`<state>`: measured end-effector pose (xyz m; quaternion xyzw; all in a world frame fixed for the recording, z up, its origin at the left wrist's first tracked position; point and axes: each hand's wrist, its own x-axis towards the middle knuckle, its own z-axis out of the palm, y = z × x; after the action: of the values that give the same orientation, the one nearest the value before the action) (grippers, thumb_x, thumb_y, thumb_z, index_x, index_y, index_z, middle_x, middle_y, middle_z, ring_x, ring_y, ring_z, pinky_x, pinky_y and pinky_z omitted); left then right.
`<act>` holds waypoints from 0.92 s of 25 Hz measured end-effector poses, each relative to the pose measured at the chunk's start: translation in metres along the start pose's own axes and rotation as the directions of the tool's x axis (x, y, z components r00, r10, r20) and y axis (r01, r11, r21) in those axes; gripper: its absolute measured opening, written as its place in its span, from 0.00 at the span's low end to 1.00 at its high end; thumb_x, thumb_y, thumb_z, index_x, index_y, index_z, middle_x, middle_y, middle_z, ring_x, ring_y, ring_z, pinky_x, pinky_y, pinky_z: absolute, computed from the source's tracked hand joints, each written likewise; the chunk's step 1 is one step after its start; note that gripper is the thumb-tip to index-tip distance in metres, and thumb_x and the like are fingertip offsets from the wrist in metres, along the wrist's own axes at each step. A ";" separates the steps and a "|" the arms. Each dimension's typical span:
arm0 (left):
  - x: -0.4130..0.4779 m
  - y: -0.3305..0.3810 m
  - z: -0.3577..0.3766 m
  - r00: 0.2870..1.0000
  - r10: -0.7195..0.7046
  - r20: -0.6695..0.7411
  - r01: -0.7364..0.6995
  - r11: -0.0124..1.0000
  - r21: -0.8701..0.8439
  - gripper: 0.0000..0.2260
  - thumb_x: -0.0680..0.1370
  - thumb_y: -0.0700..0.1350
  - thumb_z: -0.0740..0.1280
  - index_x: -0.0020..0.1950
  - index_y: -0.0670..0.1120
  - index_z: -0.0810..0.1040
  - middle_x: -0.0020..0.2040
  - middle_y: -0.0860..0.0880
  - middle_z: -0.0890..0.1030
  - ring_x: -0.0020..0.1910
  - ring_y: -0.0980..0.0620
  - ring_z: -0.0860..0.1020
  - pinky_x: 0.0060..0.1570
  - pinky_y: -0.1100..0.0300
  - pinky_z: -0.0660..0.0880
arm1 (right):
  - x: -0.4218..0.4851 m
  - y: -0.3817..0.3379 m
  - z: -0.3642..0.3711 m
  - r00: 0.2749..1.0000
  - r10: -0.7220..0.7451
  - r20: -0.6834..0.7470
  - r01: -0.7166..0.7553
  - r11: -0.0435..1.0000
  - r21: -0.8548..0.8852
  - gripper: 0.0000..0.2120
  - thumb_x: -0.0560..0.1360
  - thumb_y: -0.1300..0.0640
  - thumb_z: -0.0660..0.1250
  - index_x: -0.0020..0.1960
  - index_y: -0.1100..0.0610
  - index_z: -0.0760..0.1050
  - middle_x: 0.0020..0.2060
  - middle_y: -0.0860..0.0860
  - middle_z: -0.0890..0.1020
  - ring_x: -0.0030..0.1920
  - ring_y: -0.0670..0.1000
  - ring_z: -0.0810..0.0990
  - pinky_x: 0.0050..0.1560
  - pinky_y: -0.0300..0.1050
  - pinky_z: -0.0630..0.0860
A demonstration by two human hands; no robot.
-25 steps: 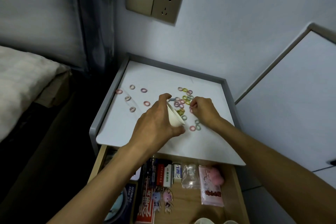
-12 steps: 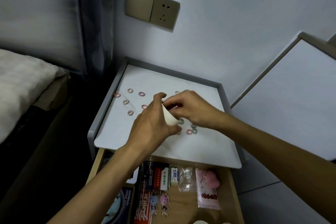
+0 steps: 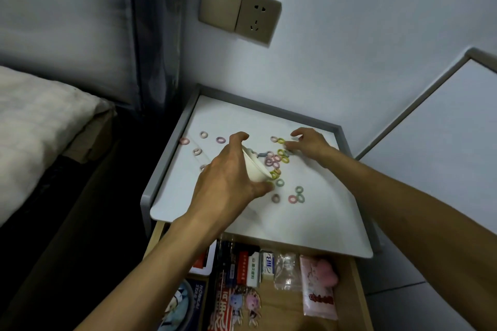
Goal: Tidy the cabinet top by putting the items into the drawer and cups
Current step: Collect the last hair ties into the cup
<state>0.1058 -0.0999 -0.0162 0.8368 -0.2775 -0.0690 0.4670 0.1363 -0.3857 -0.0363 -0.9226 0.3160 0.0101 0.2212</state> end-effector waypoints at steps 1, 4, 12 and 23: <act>0.001 0.000 -0.001 1.000 0.001 -0.002 -0.001 1.000 0.003 0.42 0.65 0.56 0.78 0.72 0.55 0.58 0.61 0.52 0.77 0.53 0.51 0.75 0.46 0.60 0.68 | 0.004 0.002 0.008 1.000 -0.001 -0.003 0.001 1.000 0.000 0.21 0.72 0.50 0.74 0.62 0.57 0.76 0.60 0.54 0.78 0.59 0.54 0.76 0.53 0.41 0.70; 0.004 -0.001 -0.003 1.000 0.015 -0.010 -0.015 0.999 0.030 0.42 0.66 0.55 0.78 0.73 0.55 0.58 0.60 0.52 0.76 0.49 0.53 0.72 0.46 0.61 0.68 | 0.006 0.001 0.026 0.997 -0.053 -0.062 0.056 0.997 0.047 0.13 0.72 0.57 0.74 0.55 0.59 0.80 0.52 0.56 0.81 0.51 0.52 0.78 0.49 0.41 0.70; 0.003 -0.001 -0.002 1.000 0.008 0.003 -0.008 1.000 0.029 0.42 0.66 0.56 0.78 0.73 0.55 0.58 0.60 0.52 0.76 0.50 0.52 0.74 0.45 0.61 0.68 | -0.014 0.001 0.029 0.982 -0.136 -0.132 0.142 0.989 0.034 0.05 0.73 0.63 0.72 0.48 0.60 0.82 0.43 0.55 0.83 0.37 0.45 0.79 0.37 0.31 0.73; 0.002 0.003 0.001 1.000 -0.023 0.008 0.024 0.999 -0.044 0.43 0.66 0.55 0.78 0.73 0.55 0.57 0.59 0.55 0.77 0.50 0.54 0.75 0.45 0.60 0.69 | -0.121 -0.087 -0.036 0.817 -0.547 0.183 0.470 0.815 0.339 0.11 0.71 0.66 0.74 0.53 0.60 0.82 0.43 0.51 0.86 0.44 0.44 0.84 0.49 0.37 0.79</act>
<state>0.1059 -0.1027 -0.0139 0.8293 -0.2676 -0.0836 0.4834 0.0866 -0.2696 0.0503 -0.9225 0.0205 0.0319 0.3841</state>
